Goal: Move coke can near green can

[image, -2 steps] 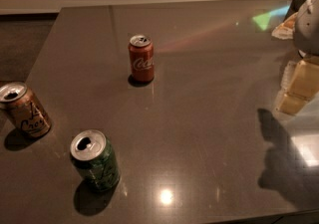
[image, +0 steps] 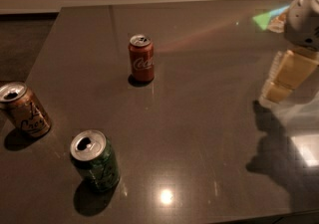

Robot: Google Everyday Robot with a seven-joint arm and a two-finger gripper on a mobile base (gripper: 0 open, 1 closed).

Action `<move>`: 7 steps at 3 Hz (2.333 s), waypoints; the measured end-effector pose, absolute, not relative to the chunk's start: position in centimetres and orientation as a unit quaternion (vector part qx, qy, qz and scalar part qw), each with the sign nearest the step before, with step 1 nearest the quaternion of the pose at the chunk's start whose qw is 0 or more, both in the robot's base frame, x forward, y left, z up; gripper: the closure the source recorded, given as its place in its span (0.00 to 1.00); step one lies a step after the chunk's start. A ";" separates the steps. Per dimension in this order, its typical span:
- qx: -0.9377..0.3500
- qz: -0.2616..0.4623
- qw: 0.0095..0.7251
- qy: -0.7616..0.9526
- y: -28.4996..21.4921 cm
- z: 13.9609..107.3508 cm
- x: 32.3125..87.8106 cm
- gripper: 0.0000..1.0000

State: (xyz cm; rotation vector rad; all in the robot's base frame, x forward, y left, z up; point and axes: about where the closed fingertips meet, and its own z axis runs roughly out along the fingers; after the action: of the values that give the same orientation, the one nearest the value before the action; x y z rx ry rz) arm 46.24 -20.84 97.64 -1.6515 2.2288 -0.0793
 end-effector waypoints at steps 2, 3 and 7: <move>-0.534 -0.016 0.243 0.810 -15.8 96.6 55.3 0.00; -0.520 0.006 0.269 0.811 -12.5 96.3 58.8 0.00; -0.554 0.110 0.291 0.772 2.1 91.9 62.7 0.00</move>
Offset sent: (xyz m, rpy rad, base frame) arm 0.1495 0.0864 -0.0155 0.1855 -0.1220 -0.1531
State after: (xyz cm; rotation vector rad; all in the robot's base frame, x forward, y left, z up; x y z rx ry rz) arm 62.72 2.06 91.92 -1.4775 2.0588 0.2939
